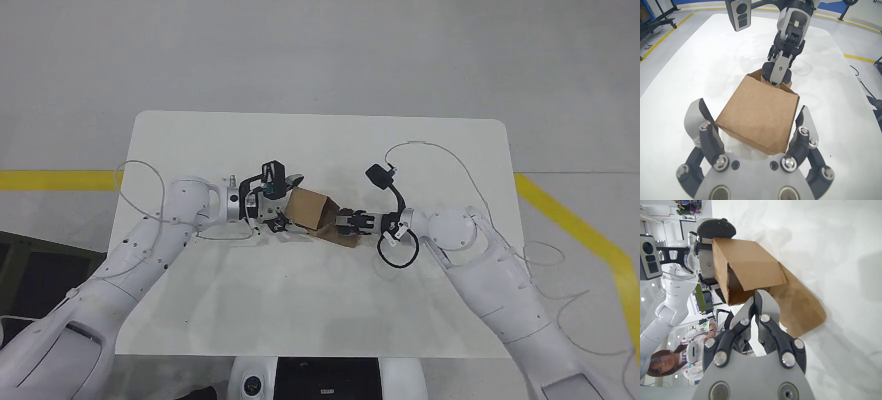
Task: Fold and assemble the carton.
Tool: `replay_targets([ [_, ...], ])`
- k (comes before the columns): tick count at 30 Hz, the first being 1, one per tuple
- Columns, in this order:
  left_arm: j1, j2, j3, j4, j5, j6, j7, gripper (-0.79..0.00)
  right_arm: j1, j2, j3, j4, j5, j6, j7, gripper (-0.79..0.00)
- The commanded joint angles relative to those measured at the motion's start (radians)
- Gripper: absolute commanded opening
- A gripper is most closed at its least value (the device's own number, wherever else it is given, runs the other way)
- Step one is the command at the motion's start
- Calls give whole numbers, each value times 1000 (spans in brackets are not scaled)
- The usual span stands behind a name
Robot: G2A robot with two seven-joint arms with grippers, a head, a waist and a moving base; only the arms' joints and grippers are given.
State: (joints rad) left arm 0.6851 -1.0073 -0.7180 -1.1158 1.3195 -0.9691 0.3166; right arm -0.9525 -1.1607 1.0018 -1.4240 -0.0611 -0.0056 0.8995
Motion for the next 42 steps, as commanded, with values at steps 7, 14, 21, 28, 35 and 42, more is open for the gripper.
replay_targets([
  [7, 20, 1, -24, -14, -2, -2, -14, 0, -5, -1, 7, 11, -2, -6, -34, -785],
  [14, 33, 2, -44, -26, 1, -1, -25, 0, 37, -18, -45, 55, 2, -50, -27, -785],
  [21, 44, 0, -57, -34, 5, -1, -37, 0, 45, -24, -63, 58, 7, -46, -2, -785],
  [28, 53, -3, -65, -44, 11, -6, -46, 0, 63, -42, -103, 78, 30, -52, -26, -785],
  [35, 61, -5, -75, -54, 22, -7, -54, 0, 94, -63, -141, 117, 46, -59, -50, -785],
  [42, 70, -7, -85, -63, 29, -6, -65, 0, 119, -83, -172, 146, 68, -64, -74, -785],
])
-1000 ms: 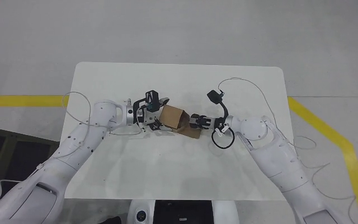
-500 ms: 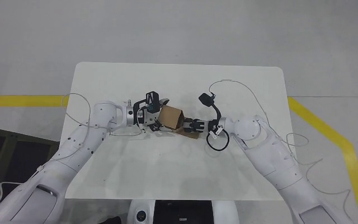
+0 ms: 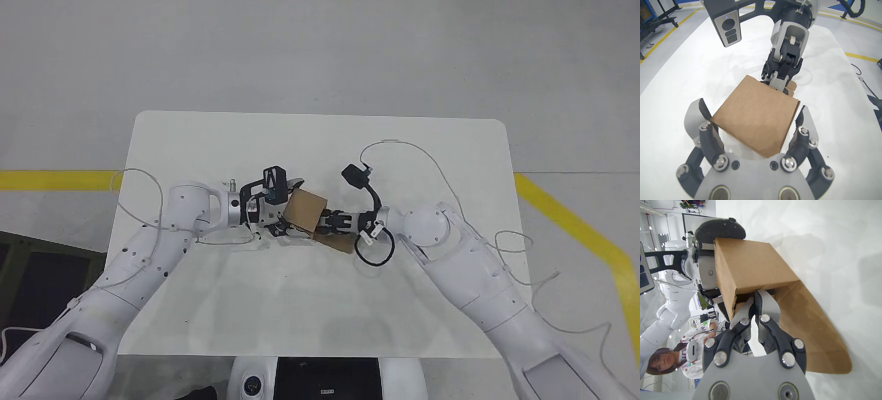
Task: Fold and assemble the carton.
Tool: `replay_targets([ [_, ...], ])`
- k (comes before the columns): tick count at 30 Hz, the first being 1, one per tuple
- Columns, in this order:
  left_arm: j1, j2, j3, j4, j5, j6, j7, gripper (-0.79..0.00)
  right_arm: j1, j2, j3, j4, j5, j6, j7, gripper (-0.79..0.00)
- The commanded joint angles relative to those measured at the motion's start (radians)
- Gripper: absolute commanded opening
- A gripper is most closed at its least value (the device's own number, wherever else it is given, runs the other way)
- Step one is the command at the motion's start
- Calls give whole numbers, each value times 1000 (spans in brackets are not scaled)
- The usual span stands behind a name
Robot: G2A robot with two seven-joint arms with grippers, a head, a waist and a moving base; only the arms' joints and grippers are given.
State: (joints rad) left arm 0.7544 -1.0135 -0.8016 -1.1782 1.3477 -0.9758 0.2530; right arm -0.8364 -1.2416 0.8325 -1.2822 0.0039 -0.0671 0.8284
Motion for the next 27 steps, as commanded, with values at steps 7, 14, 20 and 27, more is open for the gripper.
replay_targets([
  [7, 9, -2, -13, -6, 2, 2, -14, 0, 13, -10, -1, 33, 24, -26, 4, -785],
  [14, 16, -3, -26, -6, -3, 10, -28, 0, -20, 21, 81, -7, -8, 1, 78, -785],
  [20, 23, -5, -35, -10, -11, 14, -38, 0, -78, 61, 189, -107, -87, 66, 103, -717],
  [27, 33, -7, -47, -23, -11, 29, -51, 0, -168, 105, 304, -213, -169, 147, 192, -686],
])
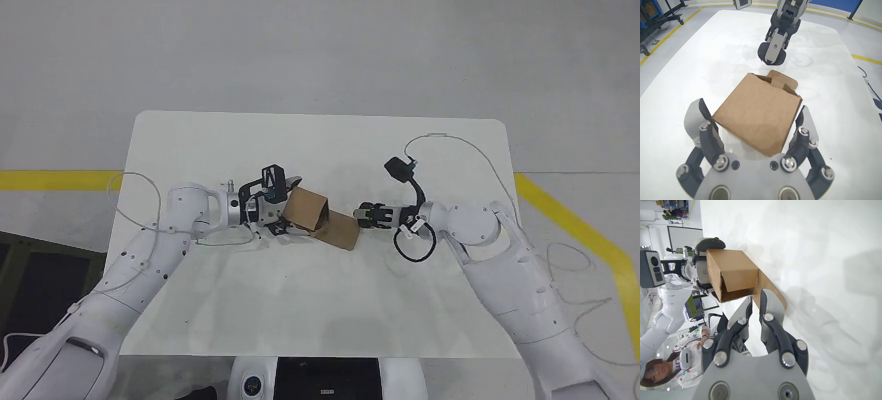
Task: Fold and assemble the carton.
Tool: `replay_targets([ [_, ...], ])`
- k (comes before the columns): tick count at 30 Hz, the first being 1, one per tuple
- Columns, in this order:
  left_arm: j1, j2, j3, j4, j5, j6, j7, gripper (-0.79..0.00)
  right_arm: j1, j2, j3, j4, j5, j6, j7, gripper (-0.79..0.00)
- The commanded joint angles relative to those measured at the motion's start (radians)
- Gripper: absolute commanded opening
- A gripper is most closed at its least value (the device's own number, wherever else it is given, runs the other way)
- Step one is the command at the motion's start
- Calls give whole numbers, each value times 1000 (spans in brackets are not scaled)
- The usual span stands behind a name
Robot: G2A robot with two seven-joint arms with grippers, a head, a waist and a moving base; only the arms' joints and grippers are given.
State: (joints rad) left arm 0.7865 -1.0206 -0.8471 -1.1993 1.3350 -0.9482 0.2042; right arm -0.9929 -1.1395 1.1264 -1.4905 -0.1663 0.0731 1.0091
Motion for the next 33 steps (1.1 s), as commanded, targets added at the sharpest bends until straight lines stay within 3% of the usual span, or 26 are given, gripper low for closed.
replay_targets([
  [1, 2, -1, -2, -4, 1, 2, -4, 0, -21, 6, 17, -7, 3, 11, 16, -680],
  [4, 6, -2, -5, -10, 3, 5, -10, 0, -43, 9, 20, -3, 16, 12, 16, -610],
  [23, 23, -4, -31, -24, 9, 4, -30, 0, -6, -21, -99, 74, 93, -31, -22, -600],
  [33, 27, -8, -36, -29, 17, 0, -37, 0, 7, -18, -80, 16, 113, -66, -22, -579],
])
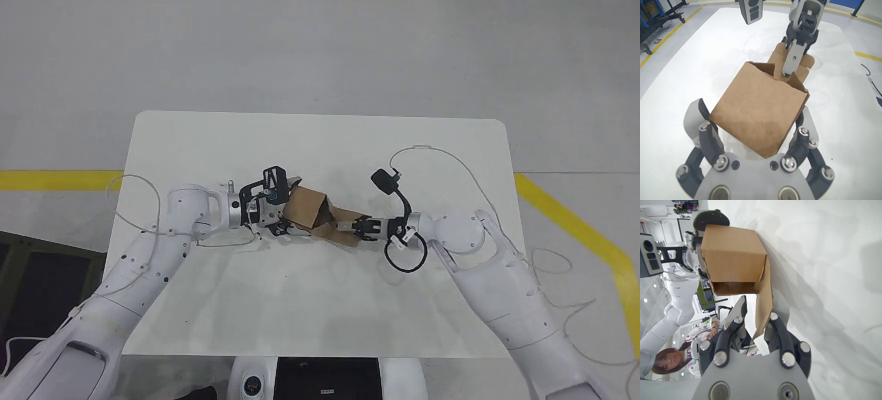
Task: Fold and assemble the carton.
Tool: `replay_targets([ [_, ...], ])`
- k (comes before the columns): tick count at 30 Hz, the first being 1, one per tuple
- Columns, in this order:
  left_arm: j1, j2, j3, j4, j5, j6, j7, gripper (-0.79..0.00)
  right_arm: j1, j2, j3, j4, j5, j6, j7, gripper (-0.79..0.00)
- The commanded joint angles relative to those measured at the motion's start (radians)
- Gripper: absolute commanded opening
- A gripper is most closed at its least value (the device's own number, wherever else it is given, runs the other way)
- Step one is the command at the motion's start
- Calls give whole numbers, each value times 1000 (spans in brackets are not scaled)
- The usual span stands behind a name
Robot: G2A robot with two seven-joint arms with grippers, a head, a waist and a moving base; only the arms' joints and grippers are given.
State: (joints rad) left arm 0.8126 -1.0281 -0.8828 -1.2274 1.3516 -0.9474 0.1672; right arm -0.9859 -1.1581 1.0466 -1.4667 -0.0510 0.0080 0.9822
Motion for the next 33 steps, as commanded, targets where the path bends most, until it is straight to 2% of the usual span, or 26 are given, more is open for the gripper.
replay_targets([
  [1, 1, -1, 0, -1, 1, -2, 0, 0, 2, 1, -2, -14, -8, 1, 9, -573],
  [13, 5, -4, -8, -22, 6, -13, -5, 0, 70, -14, -75, 14, -92, 49, -14, -536],
  [22, 19, 0, -27, -63, 8, -29, -10, 0, 124, -36, -127, 60, -72, 48, -32, -505],
  [25, 25, 2, -34, -67, 8, -30, -17, 0, 127, -36, -119, 70, -62, 44, -36, -462],
  [33, 33, 3, -44, -65, 5, -35, -32, 0, 75, -12, -38, 29, -68, 47, -26, -416],
])
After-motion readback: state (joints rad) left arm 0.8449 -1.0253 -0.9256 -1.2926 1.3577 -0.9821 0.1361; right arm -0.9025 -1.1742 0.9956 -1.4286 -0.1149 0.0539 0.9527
